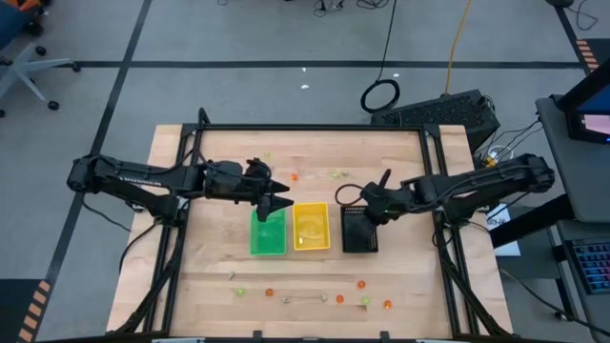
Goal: Sort Halloween decoration
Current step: Put the green spider toy into the black basket
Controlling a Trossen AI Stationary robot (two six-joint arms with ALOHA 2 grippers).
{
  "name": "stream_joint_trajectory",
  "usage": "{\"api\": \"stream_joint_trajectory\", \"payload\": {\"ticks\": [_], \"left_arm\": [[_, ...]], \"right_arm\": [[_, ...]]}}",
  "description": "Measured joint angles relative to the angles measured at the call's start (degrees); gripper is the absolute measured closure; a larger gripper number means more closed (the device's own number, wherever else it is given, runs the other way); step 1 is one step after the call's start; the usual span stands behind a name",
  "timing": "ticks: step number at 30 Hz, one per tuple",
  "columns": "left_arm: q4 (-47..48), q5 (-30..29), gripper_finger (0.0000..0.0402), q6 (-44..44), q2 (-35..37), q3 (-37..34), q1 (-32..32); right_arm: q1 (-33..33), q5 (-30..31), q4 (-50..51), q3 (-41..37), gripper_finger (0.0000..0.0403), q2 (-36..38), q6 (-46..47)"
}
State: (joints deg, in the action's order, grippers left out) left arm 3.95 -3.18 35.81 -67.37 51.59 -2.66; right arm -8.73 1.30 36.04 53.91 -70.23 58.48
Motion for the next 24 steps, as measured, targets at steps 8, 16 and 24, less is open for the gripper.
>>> {"api": "stream_joint_trajectory", "payload": {"ticks": [8,16,24], "left_arm": [[0.3,0.0,0.0119,0.11,0.0,0.0,-2.25],[4.69,-0.11,0.0119,1.45,0.0,0.0,-3.91],[6.75,-0.28,0.0119,2.94,0.0,0.0,-6.04]], "right_arm": [[0.0,-1.63,0.29,0.0,0.0403,-5.42,1.05],[0.0,-1.63,0.51,0.02,0.0403,-9.84,3.87],[0.15,-1.47,2.32,0.02,0.0396,-12.63,5.95]]}}
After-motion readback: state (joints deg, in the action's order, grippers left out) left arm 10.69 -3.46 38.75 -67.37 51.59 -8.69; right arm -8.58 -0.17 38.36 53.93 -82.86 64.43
